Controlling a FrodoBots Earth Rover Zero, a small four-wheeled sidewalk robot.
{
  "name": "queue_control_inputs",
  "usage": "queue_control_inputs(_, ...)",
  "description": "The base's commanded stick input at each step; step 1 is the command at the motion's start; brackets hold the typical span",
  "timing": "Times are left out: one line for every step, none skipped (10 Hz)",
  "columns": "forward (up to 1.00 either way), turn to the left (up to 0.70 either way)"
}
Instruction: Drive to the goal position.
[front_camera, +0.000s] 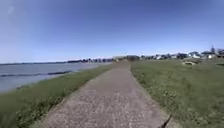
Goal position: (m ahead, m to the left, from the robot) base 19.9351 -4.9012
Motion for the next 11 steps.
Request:
queue_control_inputs(0.7,-0.07)
queue_control_inputs(0.7,-0.24)
queue_control_inputs(0.7,0.0)
queue_control_inputs(0.7,0.0)
queue_control_inputs(0.7,0.0)
queue_control_inputs(0.7,0.0)
queue_control_inputs(0.7,0.0)
queue_control_inputs(0.7,0.0)
queue_control_inputs(0.7,0.0)
queue_control_inputs(0.7,0.0)
queue_control_inputs(0.7,0.0)
